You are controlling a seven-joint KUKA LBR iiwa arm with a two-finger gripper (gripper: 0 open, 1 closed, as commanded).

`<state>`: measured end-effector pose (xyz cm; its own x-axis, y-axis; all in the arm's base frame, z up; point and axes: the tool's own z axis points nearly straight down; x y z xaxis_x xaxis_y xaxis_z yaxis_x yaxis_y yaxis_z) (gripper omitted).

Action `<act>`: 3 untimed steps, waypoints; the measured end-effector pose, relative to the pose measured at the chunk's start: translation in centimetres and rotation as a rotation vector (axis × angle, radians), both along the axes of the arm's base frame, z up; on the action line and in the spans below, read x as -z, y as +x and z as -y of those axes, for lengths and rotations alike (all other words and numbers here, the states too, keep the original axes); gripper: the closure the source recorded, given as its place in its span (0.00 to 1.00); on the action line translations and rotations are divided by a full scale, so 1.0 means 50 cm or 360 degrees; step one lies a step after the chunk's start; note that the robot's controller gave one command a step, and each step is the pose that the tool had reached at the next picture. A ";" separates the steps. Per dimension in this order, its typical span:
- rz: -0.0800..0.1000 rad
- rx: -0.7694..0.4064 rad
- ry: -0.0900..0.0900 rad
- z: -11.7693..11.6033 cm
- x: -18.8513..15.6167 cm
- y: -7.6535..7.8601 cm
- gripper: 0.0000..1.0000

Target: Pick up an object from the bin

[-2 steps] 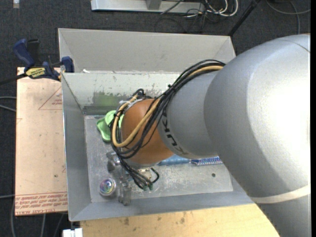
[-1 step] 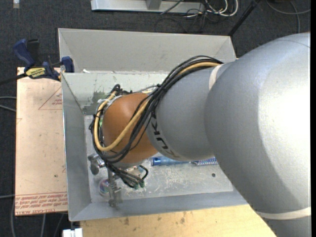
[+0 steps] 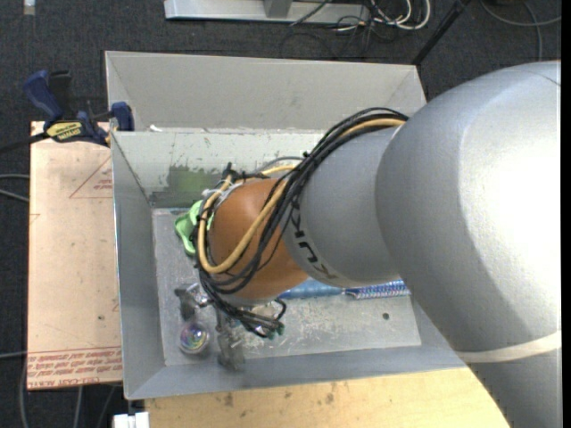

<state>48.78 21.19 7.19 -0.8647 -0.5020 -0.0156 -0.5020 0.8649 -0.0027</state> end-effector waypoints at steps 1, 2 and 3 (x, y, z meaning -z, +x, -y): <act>-0.0013 -0.0382 -0.0008 -0.014 -0.057 0.112 0.00; -0.0026 -0.0235 -0.0008 -0.047 0.006 0.019 0.00; -0.0022 -0.0230 -0.0007 -0.045 0.003 0.022 1.00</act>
Offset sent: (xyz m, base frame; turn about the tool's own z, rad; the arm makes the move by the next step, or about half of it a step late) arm 0.0545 0.0063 0.0276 -0.2432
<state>49.89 23.46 7.02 -0.7837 -0.6212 -0.0017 -0.6212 0.7837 0.0017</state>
